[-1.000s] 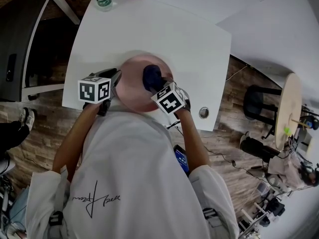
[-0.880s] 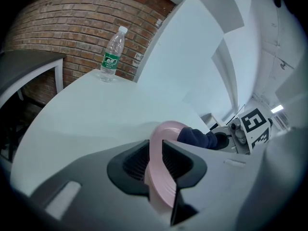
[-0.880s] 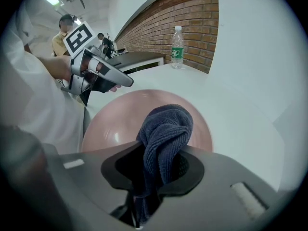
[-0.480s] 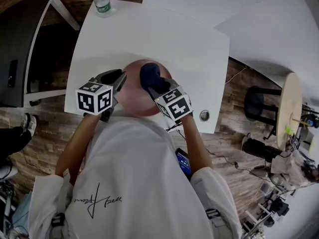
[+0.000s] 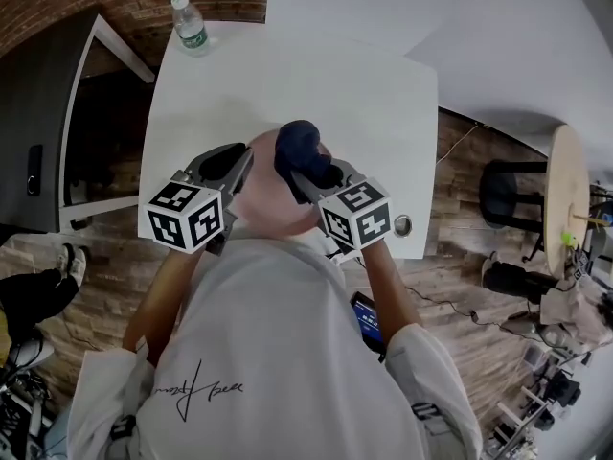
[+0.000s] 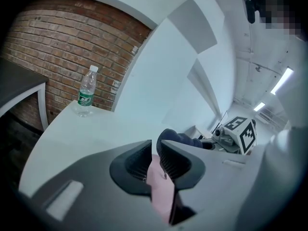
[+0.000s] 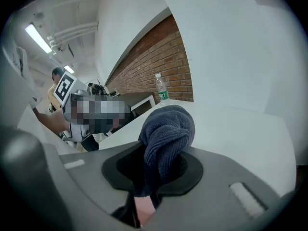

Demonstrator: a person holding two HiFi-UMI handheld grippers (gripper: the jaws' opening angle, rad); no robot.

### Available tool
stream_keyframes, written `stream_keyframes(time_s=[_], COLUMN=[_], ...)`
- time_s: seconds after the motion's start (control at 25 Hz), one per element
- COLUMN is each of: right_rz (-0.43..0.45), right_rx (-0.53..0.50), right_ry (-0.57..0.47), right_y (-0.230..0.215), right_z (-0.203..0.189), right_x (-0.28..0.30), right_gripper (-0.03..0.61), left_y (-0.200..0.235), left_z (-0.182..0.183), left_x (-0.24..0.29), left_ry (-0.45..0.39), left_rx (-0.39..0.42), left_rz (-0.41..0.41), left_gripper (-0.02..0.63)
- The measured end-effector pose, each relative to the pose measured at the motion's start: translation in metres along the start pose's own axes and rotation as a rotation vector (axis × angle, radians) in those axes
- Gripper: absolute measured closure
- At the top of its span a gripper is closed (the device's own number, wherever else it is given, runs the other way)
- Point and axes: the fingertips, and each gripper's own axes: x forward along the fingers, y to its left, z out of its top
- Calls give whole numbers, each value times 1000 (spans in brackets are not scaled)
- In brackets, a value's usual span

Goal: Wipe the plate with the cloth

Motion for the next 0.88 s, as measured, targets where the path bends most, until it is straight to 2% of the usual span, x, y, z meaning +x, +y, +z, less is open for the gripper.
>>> stream_keyframes(time_s=[0.24, 0.48, 0.6, 0.88], right_rz=[-13, -21, -10, 30], right_rx=[28, -1, 14, -29], right_ry=[-87, -187, -246, -331], right_y=[8, 13, 19, 34], right_z=[21, 56, 74, 104], right_x=[-23, -48, -61, -89], right_gripper=[492, 492, 492, 495], left_y=[-14, -21, -22, -34], left_z=[13, 33, 43, 71], left_x=[-10, -20, -28, -48], left_ry=[-40, -99, -129, -201], left_rx=[-3, 11, 16, 64], left_rz=[-26, -17, -20, -2], left_gripper=[552, 566, 575, 603])
